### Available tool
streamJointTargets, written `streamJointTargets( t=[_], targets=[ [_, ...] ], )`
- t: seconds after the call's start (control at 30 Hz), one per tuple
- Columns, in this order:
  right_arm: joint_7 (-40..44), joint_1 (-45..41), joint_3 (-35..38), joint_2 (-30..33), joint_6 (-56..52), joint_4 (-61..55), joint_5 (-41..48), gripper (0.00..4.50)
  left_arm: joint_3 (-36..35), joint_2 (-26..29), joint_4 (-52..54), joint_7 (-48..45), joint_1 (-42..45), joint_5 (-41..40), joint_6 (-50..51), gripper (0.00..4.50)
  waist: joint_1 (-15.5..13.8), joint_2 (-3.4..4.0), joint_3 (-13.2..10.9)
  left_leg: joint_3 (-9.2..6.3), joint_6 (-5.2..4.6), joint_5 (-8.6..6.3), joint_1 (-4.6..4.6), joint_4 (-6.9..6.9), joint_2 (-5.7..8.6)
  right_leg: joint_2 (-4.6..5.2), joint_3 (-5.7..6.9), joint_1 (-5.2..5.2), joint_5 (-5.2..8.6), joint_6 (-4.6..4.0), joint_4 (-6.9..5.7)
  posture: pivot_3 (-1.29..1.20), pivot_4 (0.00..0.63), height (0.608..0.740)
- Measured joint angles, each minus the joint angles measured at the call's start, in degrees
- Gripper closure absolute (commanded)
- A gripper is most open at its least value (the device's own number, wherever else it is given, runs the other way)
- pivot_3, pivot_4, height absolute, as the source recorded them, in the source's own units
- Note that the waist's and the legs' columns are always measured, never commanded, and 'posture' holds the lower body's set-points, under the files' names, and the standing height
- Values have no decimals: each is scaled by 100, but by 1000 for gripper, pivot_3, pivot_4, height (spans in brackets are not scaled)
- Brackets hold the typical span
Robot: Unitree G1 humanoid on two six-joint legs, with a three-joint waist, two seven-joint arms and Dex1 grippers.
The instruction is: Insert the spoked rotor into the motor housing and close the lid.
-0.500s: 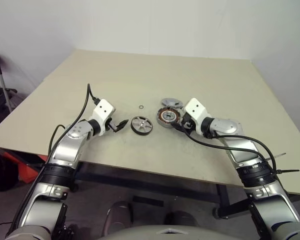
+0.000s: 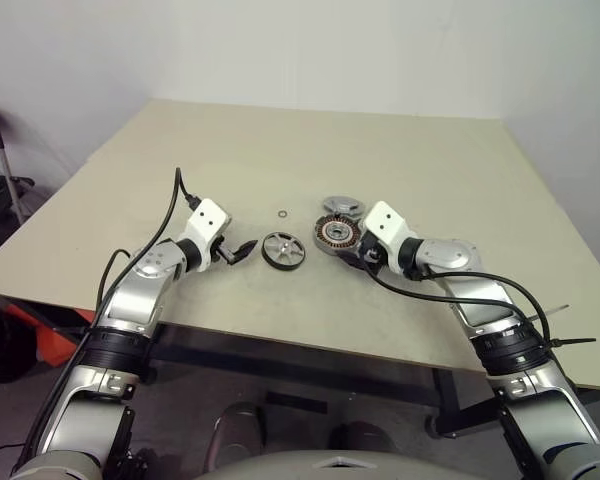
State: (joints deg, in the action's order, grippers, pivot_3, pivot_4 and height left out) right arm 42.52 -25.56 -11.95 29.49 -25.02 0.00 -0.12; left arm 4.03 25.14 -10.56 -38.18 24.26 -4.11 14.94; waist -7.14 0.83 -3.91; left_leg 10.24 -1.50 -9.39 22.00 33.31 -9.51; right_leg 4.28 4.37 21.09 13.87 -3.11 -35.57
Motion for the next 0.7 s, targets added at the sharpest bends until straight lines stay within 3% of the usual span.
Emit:
streamJointTargets(
  t=[0.7],
  targets=[
    [376,-294,-169,325,232,439,-332,445,49,5,-1,-52,-2,29,-30,18,2,0,0,0,0,0,0,2,0,0,0,0,0,0,-3,0,0,740]
  ],
)
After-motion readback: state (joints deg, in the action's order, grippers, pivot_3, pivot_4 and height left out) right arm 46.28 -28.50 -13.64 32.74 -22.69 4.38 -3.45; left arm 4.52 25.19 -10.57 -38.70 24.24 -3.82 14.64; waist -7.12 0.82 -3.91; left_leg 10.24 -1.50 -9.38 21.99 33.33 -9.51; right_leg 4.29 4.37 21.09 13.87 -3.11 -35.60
